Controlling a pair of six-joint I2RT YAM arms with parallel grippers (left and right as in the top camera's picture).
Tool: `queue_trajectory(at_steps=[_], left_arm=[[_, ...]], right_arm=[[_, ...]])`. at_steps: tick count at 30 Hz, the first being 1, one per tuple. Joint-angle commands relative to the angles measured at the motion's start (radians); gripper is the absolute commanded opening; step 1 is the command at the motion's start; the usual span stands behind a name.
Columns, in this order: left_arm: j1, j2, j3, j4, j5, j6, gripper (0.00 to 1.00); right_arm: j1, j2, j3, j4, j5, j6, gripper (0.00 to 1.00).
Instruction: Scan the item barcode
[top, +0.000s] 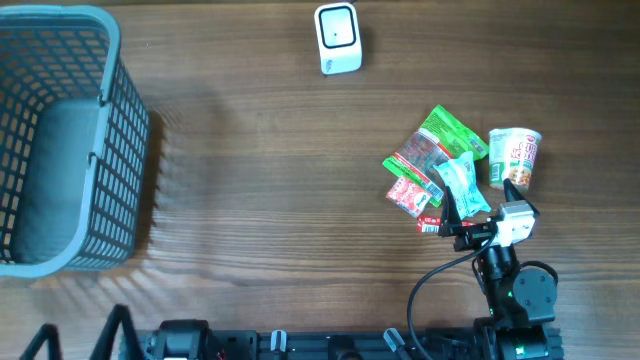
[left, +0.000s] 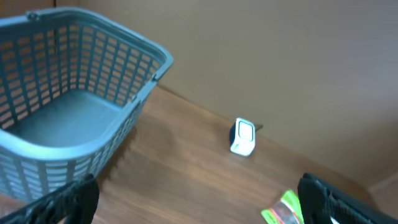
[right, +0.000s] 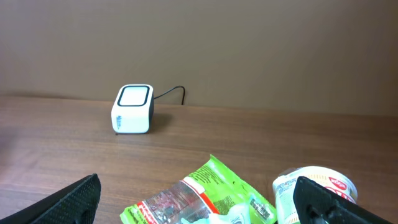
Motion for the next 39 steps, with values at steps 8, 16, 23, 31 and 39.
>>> queue_trajectory(at_steps=[8, 16, 23, 31, 39], left_arm=[[0.064, -0.303, -0.573, 0.661, 0.081, 0.019, 1.00], [0.111, -0.352, -0.902, 1.196, 0.246, 0.018, 1.00], [0.110, -0.353, -1.272, 1.674, 0.255, -0.016, 1.00], [0.110, -0.353, -1.499, 1.764, 0.254, -0.056, 1.00], [0.110, -0.356, -1.564, 1.671, 0.243, -0.056, 1.00]], right_arm=[[-0.005, -0.009, -0.001, 0.003, -0.013, -0.013, 1.00], [-0.005, -0.009, -0.001, 0.003, -0.013, -0.013, 1.00], [-0.005, -0.009, -0.001, 0.003, -0.013, -0.013, 1.00], [-0.005, -0.009, -0.001, 0.003, -0.013, -0.013, 1.00], [-0.005, -0.009, -0.001, 0.003, -0.013, -0.013, 1.00]])
